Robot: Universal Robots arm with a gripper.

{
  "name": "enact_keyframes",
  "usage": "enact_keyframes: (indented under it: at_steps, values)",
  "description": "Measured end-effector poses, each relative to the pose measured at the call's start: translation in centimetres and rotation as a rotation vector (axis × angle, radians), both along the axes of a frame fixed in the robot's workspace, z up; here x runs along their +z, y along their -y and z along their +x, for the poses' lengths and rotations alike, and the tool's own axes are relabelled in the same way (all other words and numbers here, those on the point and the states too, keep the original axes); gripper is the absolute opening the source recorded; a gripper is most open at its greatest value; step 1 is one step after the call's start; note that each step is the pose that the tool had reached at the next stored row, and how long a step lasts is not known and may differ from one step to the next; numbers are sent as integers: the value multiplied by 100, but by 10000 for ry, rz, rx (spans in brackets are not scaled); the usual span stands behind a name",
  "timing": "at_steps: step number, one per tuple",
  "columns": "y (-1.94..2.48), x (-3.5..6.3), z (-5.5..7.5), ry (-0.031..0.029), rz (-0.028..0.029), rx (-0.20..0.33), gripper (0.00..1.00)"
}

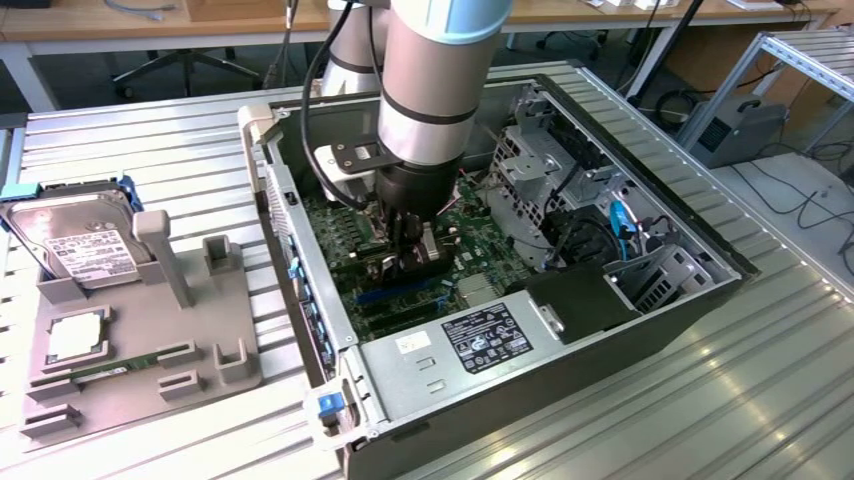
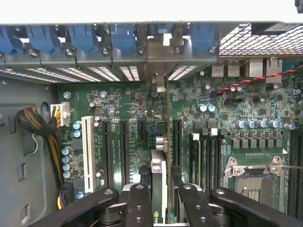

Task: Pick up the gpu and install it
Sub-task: 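Insert the gpu into the slot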

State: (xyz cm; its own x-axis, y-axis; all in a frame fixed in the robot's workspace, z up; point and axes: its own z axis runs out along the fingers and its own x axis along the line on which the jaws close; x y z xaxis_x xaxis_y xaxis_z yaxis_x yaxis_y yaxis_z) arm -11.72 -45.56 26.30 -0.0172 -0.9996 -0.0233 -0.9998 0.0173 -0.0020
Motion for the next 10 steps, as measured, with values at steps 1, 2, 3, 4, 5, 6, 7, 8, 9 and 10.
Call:
enact_keyframes:
  at_steps: [1,2,3,4,5,6,7,8,9,10]
  values:
    - [0,-1,0,-1,-9,0,27]
    - [0,-2,0,-1,-19,-1,27]
    - [-1,-4,1,-1,-26,0,27]
    - [0,-7,4,-1,-38,-2,27]
    - [0,-10,10,0,-48,0,27]
    - [0,-12,14,0,-55,-1,27]
    - [0,-13,18,0,-64,-1,27]
    - [0,-13,21,0,-73,0,27]
    - [0,-13,23,0,-91,-1,27]
    - [0,-13,24,0,-120,-1,27]
